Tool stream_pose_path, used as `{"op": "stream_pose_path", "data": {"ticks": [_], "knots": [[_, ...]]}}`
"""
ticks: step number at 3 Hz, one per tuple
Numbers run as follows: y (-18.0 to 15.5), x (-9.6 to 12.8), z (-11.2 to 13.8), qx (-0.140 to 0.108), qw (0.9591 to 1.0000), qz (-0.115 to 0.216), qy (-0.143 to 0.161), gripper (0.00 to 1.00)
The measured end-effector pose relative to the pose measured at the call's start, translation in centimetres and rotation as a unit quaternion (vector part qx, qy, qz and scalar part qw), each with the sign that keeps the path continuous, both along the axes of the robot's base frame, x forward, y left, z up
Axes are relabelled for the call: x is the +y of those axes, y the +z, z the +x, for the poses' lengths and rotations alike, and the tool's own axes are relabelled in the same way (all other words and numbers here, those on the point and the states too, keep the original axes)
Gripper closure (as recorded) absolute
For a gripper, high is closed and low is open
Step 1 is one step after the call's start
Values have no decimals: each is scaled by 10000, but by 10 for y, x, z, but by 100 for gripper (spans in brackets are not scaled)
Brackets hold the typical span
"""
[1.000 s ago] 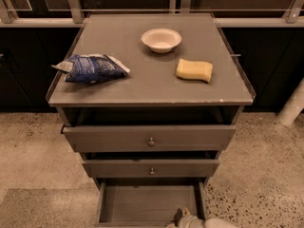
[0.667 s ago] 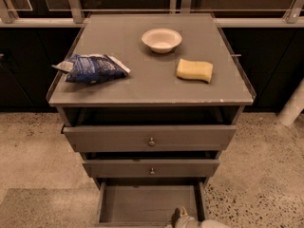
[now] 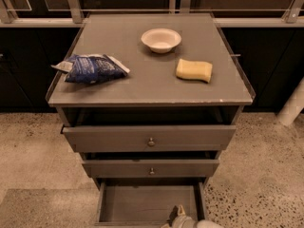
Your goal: Close bottom drawer
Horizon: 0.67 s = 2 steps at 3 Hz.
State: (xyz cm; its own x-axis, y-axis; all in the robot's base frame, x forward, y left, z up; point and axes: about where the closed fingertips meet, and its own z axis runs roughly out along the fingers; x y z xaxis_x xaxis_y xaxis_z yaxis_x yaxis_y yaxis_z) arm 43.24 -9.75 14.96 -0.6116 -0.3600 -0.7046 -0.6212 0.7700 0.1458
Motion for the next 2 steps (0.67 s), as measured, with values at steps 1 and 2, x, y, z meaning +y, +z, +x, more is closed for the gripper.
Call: {"op": "stream_pose_path", "data": {"ticks": [1,2], "knots": [[0,0,3,-46,10000,-46,-29,0],[0,0,6,-77,9999,-76,-52,0]]}}
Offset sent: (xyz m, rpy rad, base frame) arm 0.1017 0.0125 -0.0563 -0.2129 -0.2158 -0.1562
